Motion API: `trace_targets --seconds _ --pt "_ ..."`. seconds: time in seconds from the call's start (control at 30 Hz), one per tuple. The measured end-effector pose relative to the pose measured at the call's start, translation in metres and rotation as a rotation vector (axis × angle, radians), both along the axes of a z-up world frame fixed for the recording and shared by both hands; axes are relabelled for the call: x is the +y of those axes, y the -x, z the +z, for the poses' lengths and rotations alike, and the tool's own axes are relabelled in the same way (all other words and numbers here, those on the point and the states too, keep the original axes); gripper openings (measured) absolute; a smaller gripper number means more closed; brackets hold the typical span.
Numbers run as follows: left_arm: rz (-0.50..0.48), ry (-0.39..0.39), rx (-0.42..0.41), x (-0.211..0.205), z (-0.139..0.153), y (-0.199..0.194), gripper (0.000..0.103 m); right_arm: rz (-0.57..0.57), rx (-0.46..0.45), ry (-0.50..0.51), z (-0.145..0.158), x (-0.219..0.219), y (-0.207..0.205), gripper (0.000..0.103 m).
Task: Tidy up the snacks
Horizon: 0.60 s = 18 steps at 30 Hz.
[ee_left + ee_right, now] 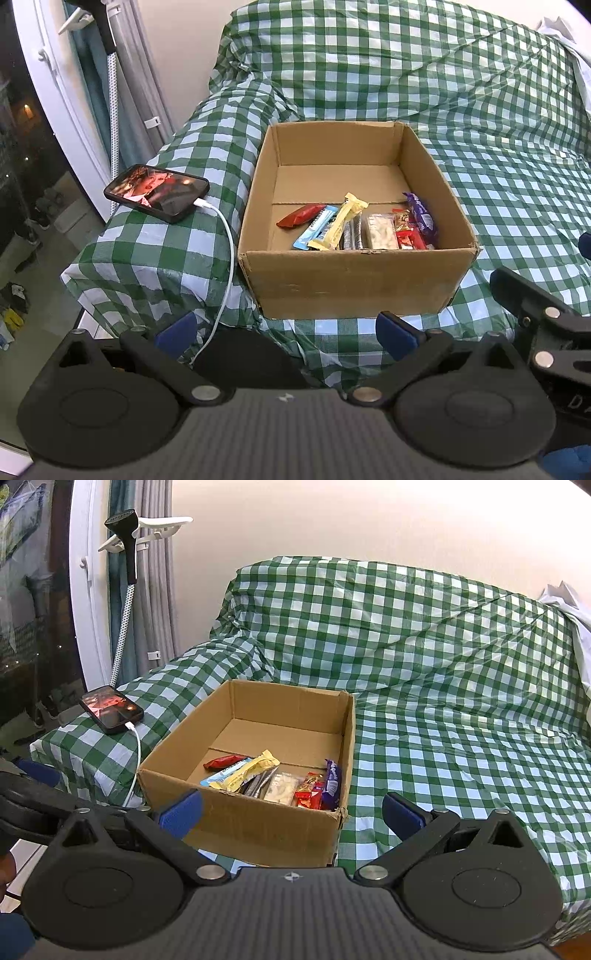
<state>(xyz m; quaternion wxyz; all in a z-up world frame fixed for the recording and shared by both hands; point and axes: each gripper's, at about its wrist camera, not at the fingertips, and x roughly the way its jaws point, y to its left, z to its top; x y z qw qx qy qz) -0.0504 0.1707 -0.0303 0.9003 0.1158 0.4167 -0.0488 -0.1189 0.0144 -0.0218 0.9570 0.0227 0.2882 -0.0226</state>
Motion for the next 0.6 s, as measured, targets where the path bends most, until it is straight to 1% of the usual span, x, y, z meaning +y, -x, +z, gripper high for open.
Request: trace_targets --seconds 0.6 --pt "0.0 -0.003 0.0 0.0007 -0.0005 -0.0009 0.103 0.0 0.002 0.001 -0.0003 0.0006 -0.0009 0.102"
